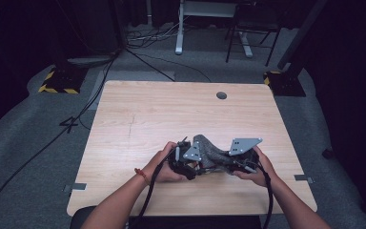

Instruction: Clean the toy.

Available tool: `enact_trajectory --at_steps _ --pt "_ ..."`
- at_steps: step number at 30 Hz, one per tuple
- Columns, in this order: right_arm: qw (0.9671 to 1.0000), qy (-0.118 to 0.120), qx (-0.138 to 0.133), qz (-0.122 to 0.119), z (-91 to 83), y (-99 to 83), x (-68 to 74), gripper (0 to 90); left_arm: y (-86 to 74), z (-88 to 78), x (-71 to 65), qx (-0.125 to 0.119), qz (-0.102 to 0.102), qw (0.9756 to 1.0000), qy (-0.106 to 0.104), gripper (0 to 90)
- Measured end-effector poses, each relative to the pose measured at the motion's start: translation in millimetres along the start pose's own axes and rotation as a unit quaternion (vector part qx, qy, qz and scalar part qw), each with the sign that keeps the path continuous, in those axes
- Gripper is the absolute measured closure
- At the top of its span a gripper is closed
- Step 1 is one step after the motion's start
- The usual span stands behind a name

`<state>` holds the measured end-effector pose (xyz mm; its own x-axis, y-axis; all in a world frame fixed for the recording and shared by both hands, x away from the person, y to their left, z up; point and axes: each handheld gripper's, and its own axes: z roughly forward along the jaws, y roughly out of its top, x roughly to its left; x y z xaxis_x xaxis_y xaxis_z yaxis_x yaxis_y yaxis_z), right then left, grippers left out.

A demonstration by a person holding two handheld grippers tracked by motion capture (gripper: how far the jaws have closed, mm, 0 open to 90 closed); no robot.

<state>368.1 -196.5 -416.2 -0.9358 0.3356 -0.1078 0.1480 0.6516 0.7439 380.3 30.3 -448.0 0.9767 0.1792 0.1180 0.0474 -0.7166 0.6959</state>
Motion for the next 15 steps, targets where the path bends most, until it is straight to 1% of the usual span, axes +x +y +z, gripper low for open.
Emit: enact_trajectory --at_steps 2,4,6,8,10,11,13,15 --pt "0.9999 0.003 0.0 -0.014 2.2 6.7 6.8 77.1 1.2 1.5 -1.1 0.0 0.0 1.0 -0.001 34.2" --pt "0.9997 0.008 0.0 -0.024 5.3 11.7 12.2 77.0 2.1 2.2 -2.2 0.003 0.001 1.0 0.003 34.2" --pt "0.9994 -0.001 0.008 -0.035 7.9 13.5 15.6 77.1 2.0 2.1 -2.3 0.006 0.002 0.9999 0.008 34.2" --pt "0.9994 -0.004 0.009 -0.033 7.6 12.4 14.7 77.1 2.0 1.1 -1.5 0.004 -0.002 0.9999 0.01 34.2" --pt "0.9992 -0.016 0.014 -0.033 5.1 9.8 12.0 77.1 1.3 -0.8 0.1 -0.001 -0.005 0.9999 0.01 34.2" --pt "0.9993 -0.02 0.014 -0.029 3.3 7.6 10.3 77.2 0.7 -2.0 1.3 -0.004 -0.007 0.9999 0.007 34.2" --pt "0.9996 -0.021 0.013 -0.012 -0.2 1.9 5.9 77.1 -0.1 -4.6 2.3 -0.005 -0.008 0.9998 0.017 34.2" --pt "0.9995 -0.028 0.017 -0.005 -2.8 -4.0 1.3 77.1 -1.2 -7.7 3.6 -0.009 -0.01 0.9998 0.017 34.2"
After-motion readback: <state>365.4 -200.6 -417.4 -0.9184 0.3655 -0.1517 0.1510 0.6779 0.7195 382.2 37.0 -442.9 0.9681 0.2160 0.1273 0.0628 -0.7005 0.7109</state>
